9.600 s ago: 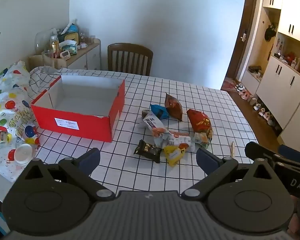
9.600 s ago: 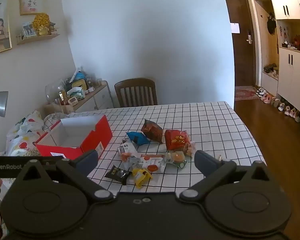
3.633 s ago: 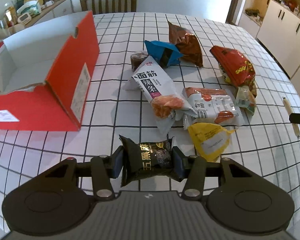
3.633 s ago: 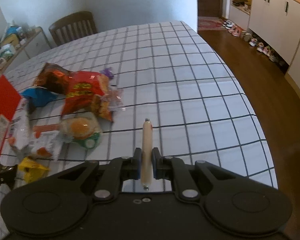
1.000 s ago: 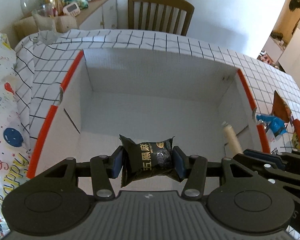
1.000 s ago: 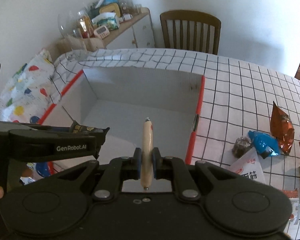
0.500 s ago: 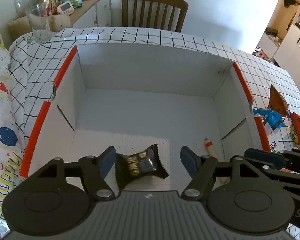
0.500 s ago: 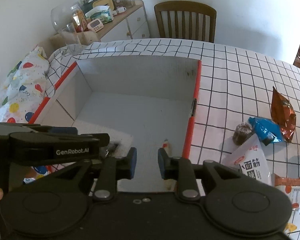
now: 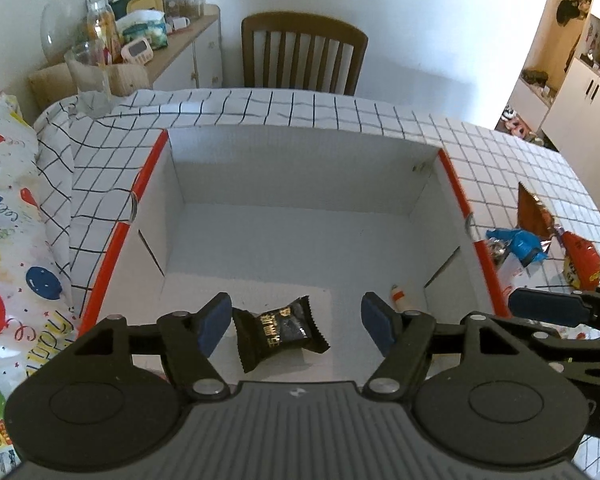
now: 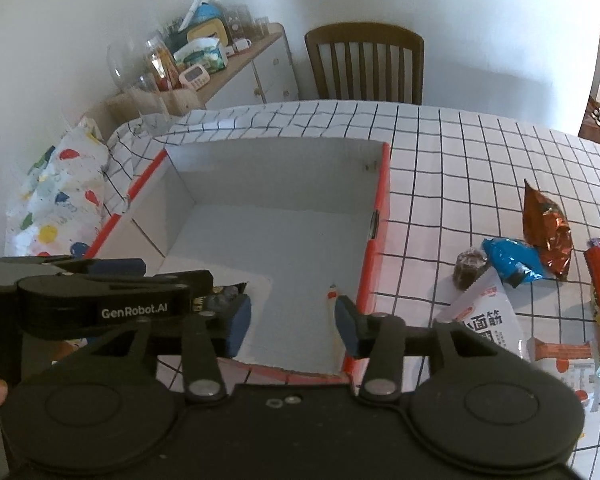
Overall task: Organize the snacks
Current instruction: 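Carry both snacks over the red box and open both tools to drop them, then grasp the white spicy-strip bag with the left tool while the right tool grasps the yellow packet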
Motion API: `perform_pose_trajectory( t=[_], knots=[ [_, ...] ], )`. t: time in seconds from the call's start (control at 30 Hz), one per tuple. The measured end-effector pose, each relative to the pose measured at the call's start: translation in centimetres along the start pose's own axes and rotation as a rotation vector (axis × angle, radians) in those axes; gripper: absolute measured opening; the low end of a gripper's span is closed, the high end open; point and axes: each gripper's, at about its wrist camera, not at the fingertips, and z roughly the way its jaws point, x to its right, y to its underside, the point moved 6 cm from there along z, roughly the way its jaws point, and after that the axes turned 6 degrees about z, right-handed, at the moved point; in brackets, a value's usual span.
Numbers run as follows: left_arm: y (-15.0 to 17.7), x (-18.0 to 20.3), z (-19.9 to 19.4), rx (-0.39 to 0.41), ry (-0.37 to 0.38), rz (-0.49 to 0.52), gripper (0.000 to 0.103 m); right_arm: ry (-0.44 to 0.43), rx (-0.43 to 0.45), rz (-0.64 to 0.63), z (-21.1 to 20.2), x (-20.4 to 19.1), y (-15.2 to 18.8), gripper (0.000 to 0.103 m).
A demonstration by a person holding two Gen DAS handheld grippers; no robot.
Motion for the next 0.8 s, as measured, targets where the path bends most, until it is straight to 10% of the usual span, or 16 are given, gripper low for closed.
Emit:
perform_pose_trajectory(
  t=[0.8],
  knots=[
    [0.4,7.3,-7.4,0.137,0.014,0.027,0.085,-0.057,0.145,-0.052,-8.8,4.6,0.7,0.092]
  ],
)
